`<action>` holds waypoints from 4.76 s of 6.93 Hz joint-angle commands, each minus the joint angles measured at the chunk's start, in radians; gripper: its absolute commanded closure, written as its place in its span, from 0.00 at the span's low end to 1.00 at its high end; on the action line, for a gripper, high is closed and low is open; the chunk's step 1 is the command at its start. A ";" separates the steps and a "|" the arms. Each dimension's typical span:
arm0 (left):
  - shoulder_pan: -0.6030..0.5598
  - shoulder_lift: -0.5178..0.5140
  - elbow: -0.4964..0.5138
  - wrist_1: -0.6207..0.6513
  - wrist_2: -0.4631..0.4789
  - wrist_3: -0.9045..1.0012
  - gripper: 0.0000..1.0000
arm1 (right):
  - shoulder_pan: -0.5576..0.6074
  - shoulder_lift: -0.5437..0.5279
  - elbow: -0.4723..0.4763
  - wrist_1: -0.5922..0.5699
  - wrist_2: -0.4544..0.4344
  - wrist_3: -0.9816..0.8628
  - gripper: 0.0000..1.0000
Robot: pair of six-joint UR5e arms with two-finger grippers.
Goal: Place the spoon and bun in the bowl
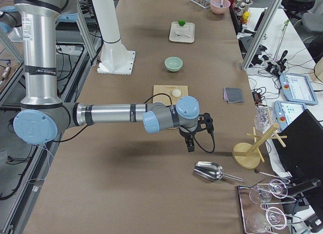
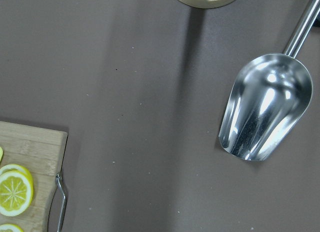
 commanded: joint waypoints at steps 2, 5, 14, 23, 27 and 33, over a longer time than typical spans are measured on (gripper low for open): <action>0.002 -0.013 -0.010 -0.021 -0.005 -0.002 0.01 | 0.000 0.004 0.006 0.002 0.033 0.003 0.00; 0.009 -0.047 -0.029 -0.075 -0.115 -0.039 0.01 | -0.147 0.022 0.116 0.003 0.031 0.191 0.00; 0.571 -0.453 0.053 -0.178 0.172 -0.633 0.03 | -0.586 0.198 0.215 0.071 -0.207 0.571 0.01; 0.744 -0.521 0.271 -0.314 0.276 -0.640 0.56 | -0.594 0.266 0.159 0.071 -0.235 0.603 0.02; 0.746 -0.535 0.251 -0.311 0.268 -0.651 1.00 | -0.594 0.269 0.168 0.072 -0.233 0.647 0.02; 0.822 -0.832 0.227 -0.288 0.217 -1.135 1.00 | -0.659 0.301 0.095 0.072 -0.275 0.646 0.03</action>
